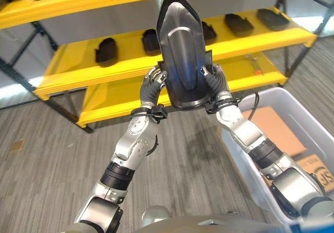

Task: Move parts from the plastic box to the shelf.

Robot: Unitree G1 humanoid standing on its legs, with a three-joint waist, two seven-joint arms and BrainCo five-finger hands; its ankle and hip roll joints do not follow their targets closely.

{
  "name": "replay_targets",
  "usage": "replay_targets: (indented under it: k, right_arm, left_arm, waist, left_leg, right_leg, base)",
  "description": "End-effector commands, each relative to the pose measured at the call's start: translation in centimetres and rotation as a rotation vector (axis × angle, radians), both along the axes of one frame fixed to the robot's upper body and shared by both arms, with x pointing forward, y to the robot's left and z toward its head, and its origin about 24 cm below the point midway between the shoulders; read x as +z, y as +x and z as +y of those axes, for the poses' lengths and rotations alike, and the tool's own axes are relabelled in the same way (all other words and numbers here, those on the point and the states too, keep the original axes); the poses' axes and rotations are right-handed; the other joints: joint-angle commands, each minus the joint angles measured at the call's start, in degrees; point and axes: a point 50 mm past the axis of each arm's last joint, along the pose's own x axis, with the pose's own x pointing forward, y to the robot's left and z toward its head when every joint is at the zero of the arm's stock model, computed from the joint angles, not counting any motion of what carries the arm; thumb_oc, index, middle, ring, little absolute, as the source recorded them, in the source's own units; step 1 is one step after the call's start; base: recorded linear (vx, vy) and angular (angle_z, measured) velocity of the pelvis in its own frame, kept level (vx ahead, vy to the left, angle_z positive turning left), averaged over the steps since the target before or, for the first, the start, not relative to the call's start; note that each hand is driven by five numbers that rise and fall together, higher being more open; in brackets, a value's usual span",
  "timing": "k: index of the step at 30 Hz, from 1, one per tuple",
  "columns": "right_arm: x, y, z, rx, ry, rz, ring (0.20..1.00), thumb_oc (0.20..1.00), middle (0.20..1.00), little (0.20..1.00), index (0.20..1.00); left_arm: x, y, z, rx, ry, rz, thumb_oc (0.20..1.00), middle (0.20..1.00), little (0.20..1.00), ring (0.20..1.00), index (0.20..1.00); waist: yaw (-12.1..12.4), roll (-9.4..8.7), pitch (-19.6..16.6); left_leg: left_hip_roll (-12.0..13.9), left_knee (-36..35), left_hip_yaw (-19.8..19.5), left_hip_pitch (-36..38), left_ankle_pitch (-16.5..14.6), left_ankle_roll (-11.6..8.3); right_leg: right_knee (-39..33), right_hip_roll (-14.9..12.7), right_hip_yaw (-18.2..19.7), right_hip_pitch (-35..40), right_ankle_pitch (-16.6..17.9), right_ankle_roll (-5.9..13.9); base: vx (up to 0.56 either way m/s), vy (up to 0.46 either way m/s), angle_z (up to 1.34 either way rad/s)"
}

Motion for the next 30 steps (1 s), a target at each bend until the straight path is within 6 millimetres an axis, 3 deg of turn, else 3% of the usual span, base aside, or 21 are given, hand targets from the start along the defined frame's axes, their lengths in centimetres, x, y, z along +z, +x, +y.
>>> replay_targets:
  k: [1,4,7,9,11,13,15,17,18,19,21,23,28,30]
  right_arm:
    - [4.0,-0.7,5.1,0.188,0.176,-0.124,0.2,0.2,0.2,0.2,0.2]
    - [3.4,-1.0,5.1,0.18,0.172,-0.116,0.2,0.2,0.2,0.2,0.2]
    - [2.8,-1.2,4.9,0.181,0.177,-0.098,0.2,0.2,0.2,0.2,0.2]
    - [2.4,-1.4,4.3,0.175,0.169,-0.108,0.2,0.2,0.2,0.2,0.2]
    - [1.6,-1.5,2.9,0.169,0.18,-0.089,0.2,0.2,0.2,0.2,0.2]
    - [1.4,-1.6,2.8,0.177,0.18,-0.083,0.2,0.2,0.2,0.2,0.2]
    - [1.1,-1.8,3.1,0.225,0.17,-0.063,0.2,0.2,0.2,0.2,0.2]
    - [0.9,-2.1,3.3,0.249,0.163,-0.058,0.2,0.2,0.2,0.2,0.2]
    - [0.8,-2.2,3.3,0.251,0.162,-0.057,0.2,0.2,0.2,0.2,0.2]
    - [0.5,-2.3,3.1,0.25,0.162,-0.051,0.2,0.2,0.2,0.2,0.2]
    - [0.4,-2.1,3.0,0.251,0.175,-0.043,0.2,0.2,0.2,0.2,0.2]
    - [0.2,-1.8,2.7,0.244,0.142,-0.039,0.2,0.2,0.2,0.2,0.2]
    - [0.8,-0.2,3.1,0.224,0.139,-0.003,0.2,0.2,0.2,0.2,0.2]
    - [0.9,-0.1,3.2,0.224,0.132,-0.006,0.2,0.2,0.2,0.2,0.2]
  left_arm:
    - [0.3,-1.4,-4.6,-0.274,0.031,-0.072,0.2,0.2,0.2,0.2,0.2]
    - [0.1,-1.6,-4.8,-0.293,0.036,-0.069,0.2,0.2,0.2,0.2,0.2]
    - [0.1,-1.9,-5.0,-0.313,0.034,-0.071,0.2,0.2,0.2,0.2,0.2]
    - [0.3,-2.0,-5.2,-0.326,0.046,-0.08,0.2,0.2,0.2,0.2,0.2]
    - [0.4,-2.0,-5.3,-0.35,0.057,-0.08,0.2,0.2,0.2,0.2,0.2]
    - [0.5,-2.1,-5.1,-0.344,0.058,-0.078,0.2,0.2,0.2,0.2,0.2]
    - [0.3,-2.4,-4.6,-0.319,0.048,-0.065,0.2,0.2,0.2,0.2,0.2]
    - [0.1,-2.8,-4.3,-0.309,0.049,-0.06,0.2,0.2,0.2,0.2,0.2]
    - [0.1,-2.9,-4.2,-0.307,0.049,-0.059,0.2,0.2,0.2,0.2,0.2]
    - [-0.1,-3.0,-3.9,-0.302,0.058,-0.054,0.2,0.2,0.2,0.2,0.2]
    - [-0.5,-3.2,-3.6,-0.309,0.071,-0.048,0.2,0.2,0.2,0.2,0.2]
    - [-0.5,-3.2,-3.6,-0.332,0.077,-0.052,0.2,0.2,0.2,0.2,0.2]
    - [-0.4,-2.5,-3.8,-0.344,0.048,-0.037,0.2,0.2,0.2,0.2,0.2]
    - [-0.3,-2.5,-3.7,-0.343,0.051,-0.041,0.2,0.2,0.2,0.2,0.2]
  waist:
    - [1.6,0.06,-3.7]
    - [2.0,0.69,-3.2]
    - [1.7,1.14,-2.6]
    - [0.7,1.18,-2.1]
    - [-1.4,0.88,-1.4]
    - [-1.6,0.76,-1.3]
    - [-0.8,-0.76,-1.2]
    - [-0.1,-1.62,-0.5]
    - [-0.1,-1.8,-0.2]
    - [-0.2,-2.09,0.6]
    - [0.2,-2.22,1.2]
    - [0.0,-2.07,0.8]
    - [-1.2,-2.61,0.3]
    - [-1.0,-2.47,0.2]
  left_leg:
    - [3.5,-4.1,-4.6,2.7,-2.0,-3.09]
    - [1.0,-7.1,-6.8,2.8,-1.5,-2.01]
    - [-1.0,-9.6,-9.1,2.5,-0.4,-1.32]
    - [-2.1,-11.3,-11.5,2.0,0.6,-1.05]
    - [-2.0,-12.2,-13.2,1.1,2.4,-0.87]
    - [-1.8,-12.3,-13.3,1.3,2.5,-1.07]
    - [-2.1,-12.5,-12.4,0.9,2.5,-4.0]
    - [-2.3,-11.6,-11.4,-0.3,2.8,-5.13]
    - [-2.2,-10.6,-10.7,-1.0,3.1,-4.85]
    - [-2.1,-8.0,-11.0,-3.2,2.5,-4.61]
    - [-1.7,-5.6,-10.8,-3.9,1.9,-4.25]
    - [-1.4,-4.1,-9.4,-3.4,0.4,-4.99]
    - [3.1,4.5,-3.9,-4.4,-1.5,-6.08]
    - [2.6,3.7,-4.1,-4.3,-2.0,-5.7]
  right_leg:
    - [-3.3,2.6,2.6,-4.7,-0.1,5.04]
    - [-2.3,-0.2,4.7,-5.5,1.7,6.67]
    - [-1.5,-0.6,8.4,-6.1,1.7,7.66]
    - [-0.4,1.0,13.7,-7.0,0.3,7.97]
    - [0.9,6.5,20.2,-8.5,-2.6,6.96]
    - [0.8,7.4,20.4,-8.5,-2.9,6.85]
    - [-5.5,12.4,17.8,-6.1,-2.7,5.61]
    - [-10.9,14.3,17.6,-4.3,-0.9,4.67]
    - [-12.3,14.4,17.5,-4.1,0.4,4.13]
    - [-13.3,14.2,18.9,-2.6,0.3,3.36]
    - [-13.3,14.3,17.9,-1.6,-0.1,2.74]
    - [-13.6,13.9,17.0,-0.8,-0.6,2.99]
    - [-13.9,13.1,14.6,-0.8,-0.5,1.77]
    - [-13.8,13.2,14.2,-0.9,-0.6,1.84]
  base:
    - [-0.1,0.456,1.48]
    - [-0.08,0.462,0.88]
    - [-0.05,0.317,0.66]
    - [-0.04,0.181,0.67]
    - [-0.02,0.14,0.52]
    - [0.05,0.042,1.3]
    - [0.19,0.011,0.4]
    - [0.15,-0.061,-0.42]
    - [0.12,-0.136,-0.49]
    - [0.08,-0.144,-0.43]
    - [0.18,-0.18,-0.09]
    - [0.14,-0.085,0.18]
    - [0.05,-0.04,0.47]
    - [0.0,-0.004,0.43]
